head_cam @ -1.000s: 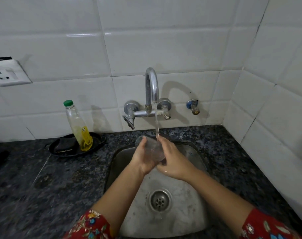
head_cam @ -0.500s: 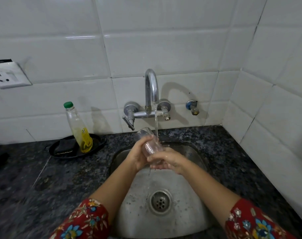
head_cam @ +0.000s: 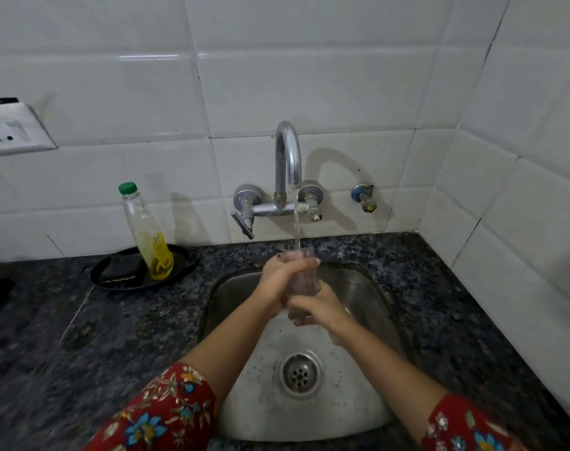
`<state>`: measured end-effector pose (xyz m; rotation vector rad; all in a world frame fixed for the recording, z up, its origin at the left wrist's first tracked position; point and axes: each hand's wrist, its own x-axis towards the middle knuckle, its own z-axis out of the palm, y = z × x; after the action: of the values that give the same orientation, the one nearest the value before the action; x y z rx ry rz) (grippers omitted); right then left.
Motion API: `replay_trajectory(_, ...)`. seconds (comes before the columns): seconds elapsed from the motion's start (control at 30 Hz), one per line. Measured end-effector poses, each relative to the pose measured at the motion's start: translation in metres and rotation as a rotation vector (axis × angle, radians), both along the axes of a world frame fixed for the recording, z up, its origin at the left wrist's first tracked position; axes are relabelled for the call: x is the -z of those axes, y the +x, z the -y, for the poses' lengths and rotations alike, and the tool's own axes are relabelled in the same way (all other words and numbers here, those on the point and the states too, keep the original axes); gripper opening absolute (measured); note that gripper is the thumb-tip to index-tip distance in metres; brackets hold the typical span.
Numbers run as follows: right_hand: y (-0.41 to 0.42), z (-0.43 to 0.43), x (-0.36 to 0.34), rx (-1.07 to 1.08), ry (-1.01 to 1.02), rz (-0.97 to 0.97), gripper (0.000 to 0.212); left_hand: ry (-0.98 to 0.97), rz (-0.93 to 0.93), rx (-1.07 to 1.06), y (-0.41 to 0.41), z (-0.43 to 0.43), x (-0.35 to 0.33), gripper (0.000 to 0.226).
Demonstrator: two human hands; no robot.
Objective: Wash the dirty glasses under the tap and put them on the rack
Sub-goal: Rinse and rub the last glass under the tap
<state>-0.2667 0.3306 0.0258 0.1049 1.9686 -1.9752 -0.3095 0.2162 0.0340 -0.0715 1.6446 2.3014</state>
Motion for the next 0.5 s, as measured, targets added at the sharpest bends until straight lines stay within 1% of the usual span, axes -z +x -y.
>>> replay_trajectory(0.07, 0.002, -0.012, -0.007, -0.158, -0.198, 0.141, 0.026, 0.085, 0.027, 0.135, 0.0, 0.007, -0.004, 0.027)
replay_trajectory(0.1, 0.002, -0.017, -0.009, -0.225, -0.242, 0.19, 0.026, 0.128, 0.041, 0.184, 0.0, 0.011, -0.006, 0.027)
replay_trajectory(0.13, 0.002, -0.02, -0.009, -0.248, -0.222, 0.184, 0.025, 0.124, 0.029, 0.199, 0.001, 0.013, -0.006, 0.028)
replay_trajectory(0.17, 0.0, -0.018, -0.007, -0.224, -0.169, 0.139, 0.024, 0.084, 0.011, 0.164, 0.001, 0.012, -0.006, 0.032)
replay_trajectory(0.2, -0.001, -0.016, -0.004, -0.158, -0.099, 0.096, 0.024, -0.001, -0.016, 0.096, 0.002, 0.009, -0.005, 0.04)
replay_trajectory(0.23, -0.002, -0.015, -0.001, -0.102, -0.063, 0.08, 0.026, -0.098, -0.034, 0.012, 0.003, 0.007, -0.007, 0.049)
replay_trajectory(0.27, -0.002, -0.014, 0.0, -0.102, -0.084, 0.115, 0.029, -0.185, -0.069, -0.036, 0.004, 0.006, -0.008, 0.05)
replay_trajectory(0.33, -0.001, -0.018, -0.001, -0.188, -0.217, 0.263, 0.037, -0.299, -0.127, -0.023, 0.006, 0.008, -0.01, 0.037)
replay_trajectory(0.37, -0.001, -0.023, -0.003, -0.213, -0.241, 0.325, 0.042, -0.334, -0.146, -0.013, 0.008, 0.011, -0.01, 0.033)
replay_trajectory(0.43, -0.004, -0.028, -0.012, -0.23, -0.165, 0.355, 0.047, -0.36, -0.129, -0.073, 0.011, 0.017, -0.005, 0.026)
replay_trajectory(0.5, -0.011, -0.026, -0.019, -0.191, 0.041, 0.27, 0.052, -0.355, -0.027, -0.189, 0.013, 0.021, 0.01, 0.032)
